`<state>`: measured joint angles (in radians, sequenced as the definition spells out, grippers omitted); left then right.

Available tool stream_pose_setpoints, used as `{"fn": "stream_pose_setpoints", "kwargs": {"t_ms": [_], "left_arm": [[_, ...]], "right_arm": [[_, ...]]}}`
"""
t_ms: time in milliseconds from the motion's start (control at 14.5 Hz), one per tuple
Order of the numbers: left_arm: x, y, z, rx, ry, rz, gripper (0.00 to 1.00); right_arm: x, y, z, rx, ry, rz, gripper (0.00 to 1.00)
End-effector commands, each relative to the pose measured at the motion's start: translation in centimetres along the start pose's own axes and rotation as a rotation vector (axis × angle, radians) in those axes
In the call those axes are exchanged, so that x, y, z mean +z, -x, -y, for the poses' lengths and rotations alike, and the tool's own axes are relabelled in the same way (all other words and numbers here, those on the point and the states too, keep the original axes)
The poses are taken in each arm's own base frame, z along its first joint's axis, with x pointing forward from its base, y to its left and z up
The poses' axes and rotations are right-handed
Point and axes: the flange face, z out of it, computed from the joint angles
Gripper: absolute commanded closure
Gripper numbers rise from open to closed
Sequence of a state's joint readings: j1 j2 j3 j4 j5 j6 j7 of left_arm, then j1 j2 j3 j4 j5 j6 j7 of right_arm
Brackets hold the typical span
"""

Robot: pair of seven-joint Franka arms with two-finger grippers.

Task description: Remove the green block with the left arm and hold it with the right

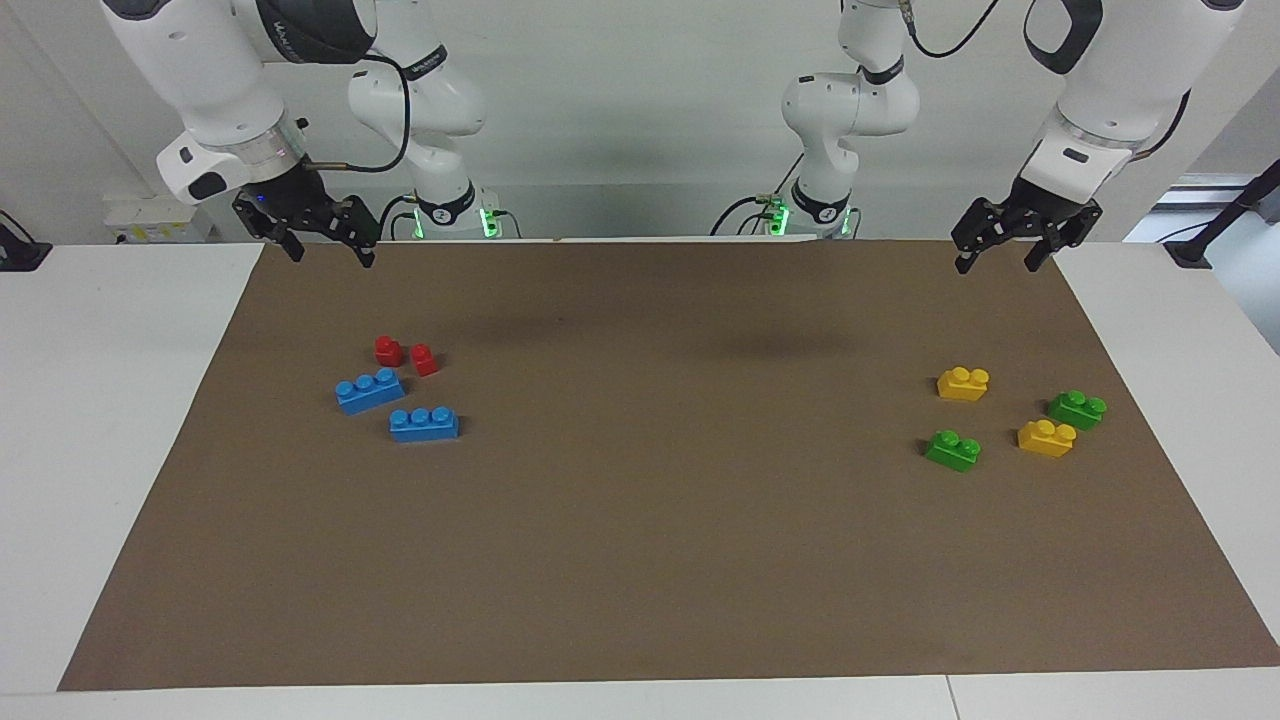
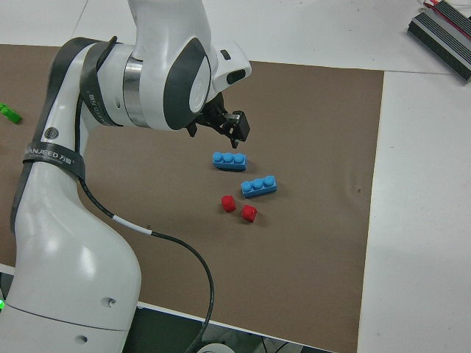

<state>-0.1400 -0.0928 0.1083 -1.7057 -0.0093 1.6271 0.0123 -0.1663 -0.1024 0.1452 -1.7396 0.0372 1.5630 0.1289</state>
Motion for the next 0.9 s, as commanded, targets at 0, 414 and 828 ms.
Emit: {"fn": "stream_pose_setpoints", "kwargs": {"t_ms": [0, 414, 828], "left_arm": [[-0.23, 0.42, -0.16, 0.026, -0.016, 0.015, 0.0], [-0.1, 0.42, 0.12, 0.021, -0.019, 0.016, 0.0], [0.12, 0.6, 0.28, 0.02, -0.033, 0.03, 0.0]], "right_arm": [[-1.13, -2.17, -0.75, -0.052, 0.019, -0.023, 0.0], [-1.4, -2.43, -0.91, -0.099, 0.019, -0.04, 0.0], [-1.29, -2.48, -1.12, -0.096, 0.022, -0.035, 0.0]]}}
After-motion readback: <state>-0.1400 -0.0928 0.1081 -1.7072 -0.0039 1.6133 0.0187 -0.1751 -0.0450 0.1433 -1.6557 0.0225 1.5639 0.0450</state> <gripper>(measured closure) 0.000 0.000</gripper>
